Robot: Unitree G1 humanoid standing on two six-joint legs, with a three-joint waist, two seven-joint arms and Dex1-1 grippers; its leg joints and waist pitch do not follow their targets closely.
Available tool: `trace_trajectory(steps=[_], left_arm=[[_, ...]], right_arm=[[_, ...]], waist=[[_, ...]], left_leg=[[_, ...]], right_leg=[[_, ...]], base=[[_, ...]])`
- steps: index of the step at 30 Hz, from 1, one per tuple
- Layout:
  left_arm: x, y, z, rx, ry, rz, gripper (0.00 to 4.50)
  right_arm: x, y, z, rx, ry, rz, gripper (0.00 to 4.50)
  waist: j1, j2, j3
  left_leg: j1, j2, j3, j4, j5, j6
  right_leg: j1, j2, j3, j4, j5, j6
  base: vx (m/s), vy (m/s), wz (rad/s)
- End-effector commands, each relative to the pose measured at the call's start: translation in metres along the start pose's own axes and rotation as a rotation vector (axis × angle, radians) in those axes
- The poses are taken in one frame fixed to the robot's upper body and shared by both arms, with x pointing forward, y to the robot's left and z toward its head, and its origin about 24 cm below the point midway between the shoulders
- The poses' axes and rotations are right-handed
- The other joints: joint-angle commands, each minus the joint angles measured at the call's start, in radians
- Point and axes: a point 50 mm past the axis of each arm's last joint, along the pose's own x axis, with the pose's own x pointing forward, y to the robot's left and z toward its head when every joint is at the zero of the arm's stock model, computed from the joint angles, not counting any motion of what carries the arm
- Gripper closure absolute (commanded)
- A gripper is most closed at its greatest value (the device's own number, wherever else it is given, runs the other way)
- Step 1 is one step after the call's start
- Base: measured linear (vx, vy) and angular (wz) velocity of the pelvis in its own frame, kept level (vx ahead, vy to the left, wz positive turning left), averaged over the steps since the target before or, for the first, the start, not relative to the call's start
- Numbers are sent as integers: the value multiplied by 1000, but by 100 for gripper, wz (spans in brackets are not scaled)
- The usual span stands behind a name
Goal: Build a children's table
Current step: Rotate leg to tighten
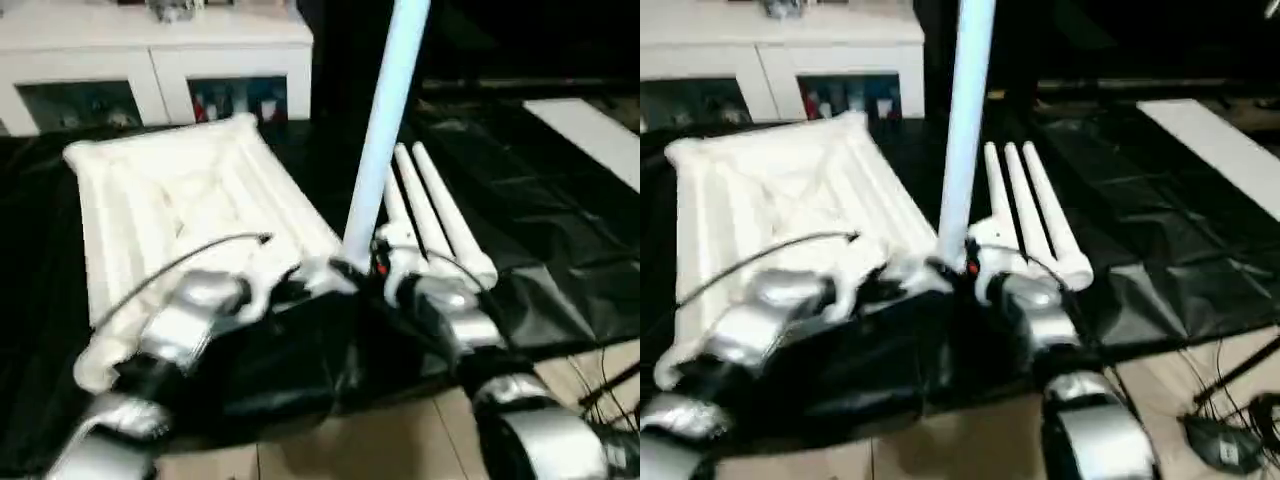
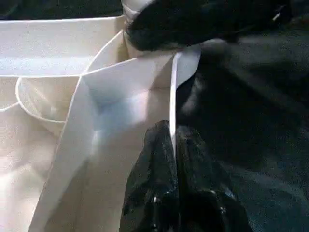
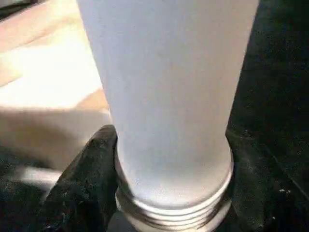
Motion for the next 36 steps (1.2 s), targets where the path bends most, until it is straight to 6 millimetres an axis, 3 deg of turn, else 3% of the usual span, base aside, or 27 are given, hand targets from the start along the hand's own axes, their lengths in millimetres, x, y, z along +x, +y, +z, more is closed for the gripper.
trace_trajectory(steps=[1, 2, 9, 10, 11, 18, 21, 24, 25, 27, 28, 30, 32, 33, 36], left_arm=[[19, -9, -11, -64, 66, 106, 450], [22, -9, -9, -64, 64, 115, 450], [29, -8, 0, 1, 59, 128, 450], [28, -7, -1, 4, 63, 131, 450], [28, -6, -2, 4, 64, 134, 450], [25, 0, -4, 12, 54, 142, 450], [24, 2, -5, 7, 53, 160, 450], [21, 8, -10, -36, 99, 216, 450], [20, 13, -14, -70, 135, 261, 450], [19, 16, -15, -92, 154, 294, 450], [18, 17, -15, -90, 159, 302, 450], [18, 18, -15, -91, 162, 309, 450], [17, 21, -14, -89, 164, 333, 450], [17, 24, -12, -88, 157, 350, 450], [15, 30, -8, -95, 150, 399, 450]], right_arm=[[9, 22, -17, 62, 80, -33, 181], [10, 23, -17, 72, 82, -48, 181], [18, 36, -10, -3, 68, -9, 181], [18, 36, -9, -2, 60, -4, 125], [18, 36, -8, 5, 51, -2, 111], [15, 27, 5, -70, -15, 1, 59], [13, 22, 10, -92, -47, 4, 53], [6, 15, 16, -97, -88, 10, 53], [2, 11, 17, -102, -104, 8, 53], [-2, 8, 16, -109, -110, -1, 53], [-2, 7, 15, -107, -112, -7, 53], [-3, 6, 14, -103, -112, -16, 53], [-3, 6, 13, -97, -111, -24, 53], [-2, 7, 13, -93, -112, -28, 53], [-2, 10, 14, -90, -114, -31, 53]], waist=[[-3, -4, -37], [1, -2, -37], [4, -2, -39], [3, -4, -41], [4, -4, -41], [-4, -12, -39], [-4, -12, -41], [1, -8, -49], [1, -4, -49], [0, -6, -49], [6, 10, -50], [1, 1, -50], [1, 9, -54], [1, 7, -56], [0, 8, -54]], left_leg=[[24, 33, -25, -74, -392, -23], [32, 33, -25, -73, -414, -20], [19, 32, -32, -83, -430, 1], [15, 32, -32, -84, -418, 6], [14, 32, -32, -85, -412, 9], [0, 31, -38, -88, -395, 20], [-4, 32, -37, -89, -372, 26], [-2, 34, -31, -83, -321, 39], [-6, 34, -26, -81, -285, 55], [-10, 33, -27, -80, -289, 60], [-5, 33, -28, -79, -286, 57], [-8, 32, -26, -78, -281, 57], [-7, 31, -25, -75, -258, 62], [-8, 29, -23, -72, -241, 68], [-8, 31, -23, -73, -240, 73]], right_leg=[[8, -62, 36, -111, -466, -148], [3, -62, 35, -117, -478, -141], [12, -67, 31, -120, -454, -121], [16, -67, 31, -117, -438, -124], [16, -68, 31, -117, -431, -127], [22, -75, 26, -121, -496, -106], [24, -74, 26, -119, -459, -112], [24, -68, 31, -108, -326, -139], [26, -62, 29, -100, -228, -171], [29, -65, 27, -98, -234, -184], [26, -66, 28, -98, -221, -190], [28, -63, 28, -97, -196, -198], [31, -62, 27, -91, -126, -221], [34, -62, 26, -88, -91, -230], [36, -62, 25, -89, -80, -239]], base=[[0, 0, 0], [0, 0, 0], [0, 0, 0], [0, 0, 0], [0, 0, 0], [0, 0, 0], [0, 0, 0], [0, 0, 0], [0, 0, 0], [0, 0, 0], [0, 0, 0], [0, 0, 0], [0, 0, 0], [0, 0, 0], [0, 0, 0]])
